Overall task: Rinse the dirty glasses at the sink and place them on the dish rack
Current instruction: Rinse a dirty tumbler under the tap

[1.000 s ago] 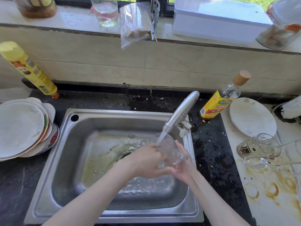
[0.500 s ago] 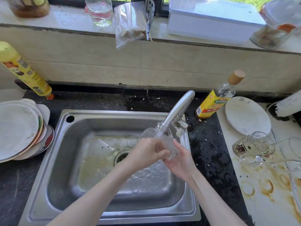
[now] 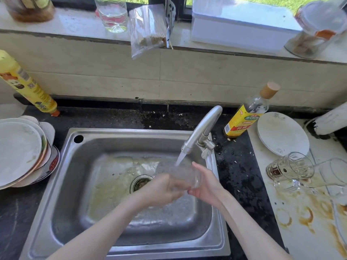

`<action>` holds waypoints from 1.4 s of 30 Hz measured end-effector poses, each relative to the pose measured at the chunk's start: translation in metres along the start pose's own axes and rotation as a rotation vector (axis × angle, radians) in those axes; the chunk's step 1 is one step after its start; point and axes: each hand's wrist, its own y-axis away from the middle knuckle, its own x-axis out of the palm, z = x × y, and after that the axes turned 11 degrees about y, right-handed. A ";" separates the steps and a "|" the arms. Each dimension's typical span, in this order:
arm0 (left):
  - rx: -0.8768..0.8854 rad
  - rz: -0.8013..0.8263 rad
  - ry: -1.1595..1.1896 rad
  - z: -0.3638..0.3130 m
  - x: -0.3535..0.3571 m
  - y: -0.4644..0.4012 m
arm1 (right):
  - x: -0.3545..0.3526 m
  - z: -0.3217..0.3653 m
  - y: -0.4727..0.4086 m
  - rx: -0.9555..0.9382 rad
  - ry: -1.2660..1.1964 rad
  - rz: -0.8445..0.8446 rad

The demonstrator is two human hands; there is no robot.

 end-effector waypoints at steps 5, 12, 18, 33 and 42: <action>-0.119 -0.285 0.381 0.004 -0.001 -0.002 | 0.002 -0.006 0.001 -0.123 -0.112 0.036; 0.174 0.102 -0.681 -0.005 -0.014 -0.004 | -0.003 -0.008 -0.011 -0.036 -0.093 -0.017; 0.262 0.052 -0.656 -0.009 -0.023 -0.012 | -0.015 -0.010 -0.011 0.101 0.066 -0.068; -0.052 0.224 -0.085 -0.015 0.011 0.002 | -0.004 0.015 0.002 -0.045 0.359 -0.102; 0.368 0.044 -0.721 0.007 0.000 -0.008 | -0.003 0.015 0.000 0.214 0.268 -0.113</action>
